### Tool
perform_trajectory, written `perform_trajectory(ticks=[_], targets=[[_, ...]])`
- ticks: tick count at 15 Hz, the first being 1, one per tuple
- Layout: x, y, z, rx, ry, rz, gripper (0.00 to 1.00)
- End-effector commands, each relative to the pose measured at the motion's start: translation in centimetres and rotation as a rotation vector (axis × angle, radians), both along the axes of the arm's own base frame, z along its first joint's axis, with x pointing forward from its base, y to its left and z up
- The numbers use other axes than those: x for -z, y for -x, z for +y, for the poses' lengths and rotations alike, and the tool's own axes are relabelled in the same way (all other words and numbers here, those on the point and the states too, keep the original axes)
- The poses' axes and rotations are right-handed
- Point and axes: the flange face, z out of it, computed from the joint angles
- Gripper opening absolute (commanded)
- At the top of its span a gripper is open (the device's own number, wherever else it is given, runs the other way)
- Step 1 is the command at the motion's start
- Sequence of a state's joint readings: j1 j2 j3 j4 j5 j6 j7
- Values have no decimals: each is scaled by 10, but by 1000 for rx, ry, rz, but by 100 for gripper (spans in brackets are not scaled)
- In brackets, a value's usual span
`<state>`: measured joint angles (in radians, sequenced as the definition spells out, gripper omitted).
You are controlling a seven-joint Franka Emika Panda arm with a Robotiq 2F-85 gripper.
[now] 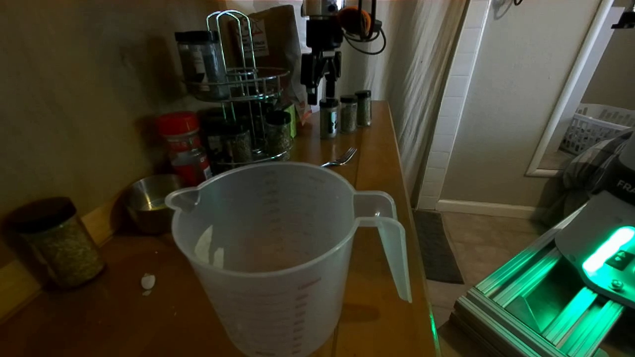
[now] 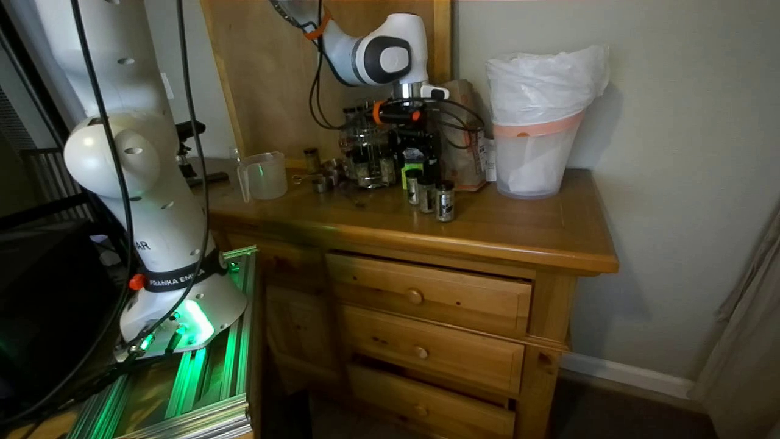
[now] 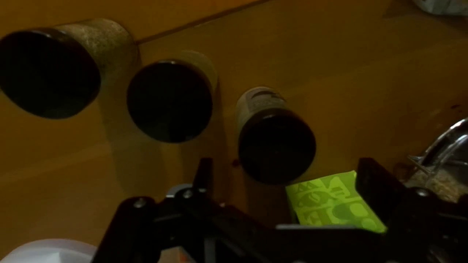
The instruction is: Remove a spice bottle from the spice rack and place it next to the spice bottles on the table
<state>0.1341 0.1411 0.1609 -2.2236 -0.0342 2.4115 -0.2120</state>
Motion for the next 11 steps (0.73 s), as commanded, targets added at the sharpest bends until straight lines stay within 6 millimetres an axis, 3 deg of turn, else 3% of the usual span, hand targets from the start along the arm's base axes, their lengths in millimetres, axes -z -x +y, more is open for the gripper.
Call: perform_trajectory(ticks=[1,4,8,9,11], targets=[[-48,33,4,-14,5,-112,100],[-87,64,-8,17,38,-222,100],[-110,115,-33,-48,112,-263,100],[-103,80,-20,-13,79,-221,100],[-110,91,-22,-15,81,-238,100]])
